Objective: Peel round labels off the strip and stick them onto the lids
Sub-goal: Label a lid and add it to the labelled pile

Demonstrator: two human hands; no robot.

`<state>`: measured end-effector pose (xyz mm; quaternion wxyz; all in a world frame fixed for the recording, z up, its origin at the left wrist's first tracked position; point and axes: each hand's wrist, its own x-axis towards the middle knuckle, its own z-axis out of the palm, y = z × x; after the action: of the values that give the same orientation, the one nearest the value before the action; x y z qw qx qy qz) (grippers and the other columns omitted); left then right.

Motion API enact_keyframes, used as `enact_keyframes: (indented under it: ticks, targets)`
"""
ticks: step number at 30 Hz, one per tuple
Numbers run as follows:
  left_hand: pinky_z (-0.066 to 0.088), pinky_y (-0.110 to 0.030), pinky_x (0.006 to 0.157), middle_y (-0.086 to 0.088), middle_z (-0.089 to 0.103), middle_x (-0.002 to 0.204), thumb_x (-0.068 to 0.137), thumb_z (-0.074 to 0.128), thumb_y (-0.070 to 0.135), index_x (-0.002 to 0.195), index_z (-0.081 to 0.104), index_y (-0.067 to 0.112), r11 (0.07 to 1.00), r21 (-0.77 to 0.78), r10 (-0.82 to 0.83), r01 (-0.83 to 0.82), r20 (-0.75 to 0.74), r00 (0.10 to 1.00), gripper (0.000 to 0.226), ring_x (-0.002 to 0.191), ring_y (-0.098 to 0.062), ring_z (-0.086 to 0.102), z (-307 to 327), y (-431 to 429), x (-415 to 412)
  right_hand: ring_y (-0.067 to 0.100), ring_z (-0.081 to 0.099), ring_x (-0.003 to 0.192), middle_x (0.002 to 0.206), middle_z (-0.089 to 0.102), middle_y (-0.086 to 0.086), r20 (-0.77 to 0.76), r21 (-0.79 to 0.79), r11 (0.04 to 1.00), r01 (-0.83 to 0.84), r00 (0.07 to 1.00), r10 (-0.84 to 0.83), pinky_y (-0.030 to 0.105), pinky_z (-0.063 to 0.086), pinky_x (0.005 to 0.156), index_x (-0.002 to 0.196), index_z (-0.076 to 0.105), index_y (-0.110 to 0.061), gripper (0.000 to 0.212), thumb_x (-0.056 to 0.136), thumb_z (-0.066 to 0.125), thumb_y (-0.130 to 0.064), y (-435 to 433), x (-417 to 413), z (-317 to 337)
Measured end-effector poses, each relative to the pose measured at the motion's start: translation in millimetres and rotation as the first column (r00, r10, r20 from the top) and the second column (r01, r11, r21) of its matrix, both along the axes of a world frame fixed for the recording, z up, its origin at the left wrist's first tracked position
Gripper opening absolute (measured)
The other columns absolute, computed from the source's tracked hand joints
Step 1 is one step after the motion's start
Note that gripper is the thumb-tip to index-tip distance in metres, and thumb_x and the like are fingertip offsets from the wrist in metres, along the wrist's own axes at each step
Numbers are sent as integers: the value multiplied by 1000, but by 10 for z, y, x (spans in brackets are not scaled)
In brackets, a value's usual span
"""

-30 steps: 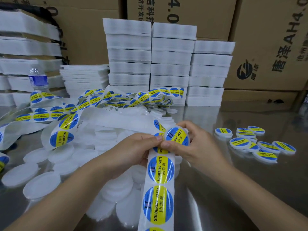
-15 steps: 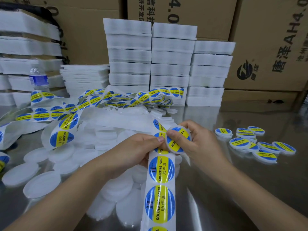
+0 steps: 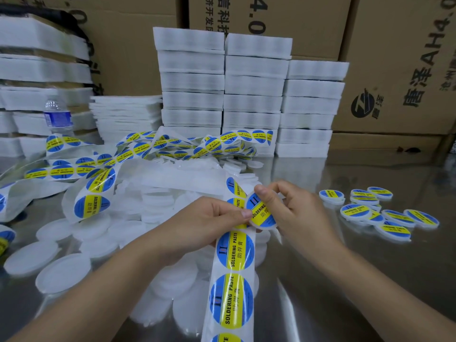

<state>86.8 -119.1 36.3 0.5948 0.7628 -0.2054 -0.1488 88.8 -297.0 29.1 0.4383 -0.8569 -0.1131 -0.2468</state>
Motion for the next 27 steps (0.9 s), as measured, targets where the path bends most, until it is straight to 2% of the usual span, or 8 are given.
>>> enact_keyframes:
  ticks: [4, 10, 12, 14, 17, 21, 24, 27]
  targets:
    - [51, -14, 60, 1, 76, 82, 67, 63, 46, 80, 79, 22, 999, -28, 24, -24, 23, 999, 32, 69, -6, 70, -21, -1, 20, 21, 50, 48, 54, 59, 9, 12, -19, 1000, -7, 1000, 7, 33, 40, 52, 74, 59, -18, 53, 74, 37, -66, 16, -31, 3]
    - [54, -19, 64, -5, 76, 84, 62, 68, 45, 78, 79, 21, 996, -70, 57, -56, 9, 998, 31, 71, -11, 71, -41, 7, 50, 7, 48, 32, 44, 53, 0, -1, 43, 998, -49, 999, 49, 17, 36, 41, 72, 55, -12, 43, 93, 39, -46, 2, -47, 8]
    - [56, -21, 66, -7, 76, 85, 60, 68, 46, 79, 79, 19, 989, -103, 104, -102, 14, 994, 35, 72, -13, 71, -31, 16, 65, 7, 54, 38, 48, 57, 0, 24, 62, 994, -89, 996, 87, 19, 42, 46, 73, 56, -21, 40, 89, 36, -53, -7, -57, 30]
    - [56, -22, 68, -7, 76, 86, 63, 67, 45, 80, 79, 17, 980, -133, 150, -146, 24, 988, 35, 73, -14, 70, -15, 26, 81, 7, 60, 50, 53, 62, -3, 37, -12, 993, -117, 992, 118, 25, 48, 58, 94, 57, -35, 40, 78, 38, -65, -15, -68, 46]
    - [53, -23, 66, -7, 76, 81, 78, 66, 34, 76, 79, 19, 969, -149, 201, -195, 27, 979, 20, 68, -13, 69, 9, 36, 92, 1, 60, 63, 62, 62, -16, 24, -172, 980, -103, 994, 109, 25, 47, 67, 121, 44, -42, 65, 64, 56, -70, -34, -60, 35]
    - [53, -27, 68, -7, 75, 77, 86, 63, 28, 72, 78, 22, 968, -117, 229, -222, 46, 972, 22, 66, -13, 68, 8, 34, 96, -1, 60, 72, 76, 64, -18, 38, -278, 958, -71, 996, 85, 28, 49, 70, 120, 44, -43, 67, 61, 64, -67, -63, -34, 22]
    - [51, -27, 66, -4, 75, 77, 86, 62, 33, 72, 78, 25, 967, -118, 236, -228, 57, 970, 23, 65, -12, 67, -4, 15, 93, -1, 59, 71, 71, 62, -20, 86, -271, 962, -34, 995, 59, 23, 46, 64, 112, 49, -42, 63, 57, 60, -71, -78, -16, 10]
    - [55, -20, 62, 5, 76, 84, 85, 61, 36, 77, 78, 28, 954, -168, 260, -249, 46, 964, 21, 69, -8, 68, 1, 8, 108, 4, 61, 69, 64, 62, -17, 138, -212, 969, 131, 985, -103, 30, 46, 64, 107, 51, -39, 58, 58, 61, -68, -177, 101, 4]
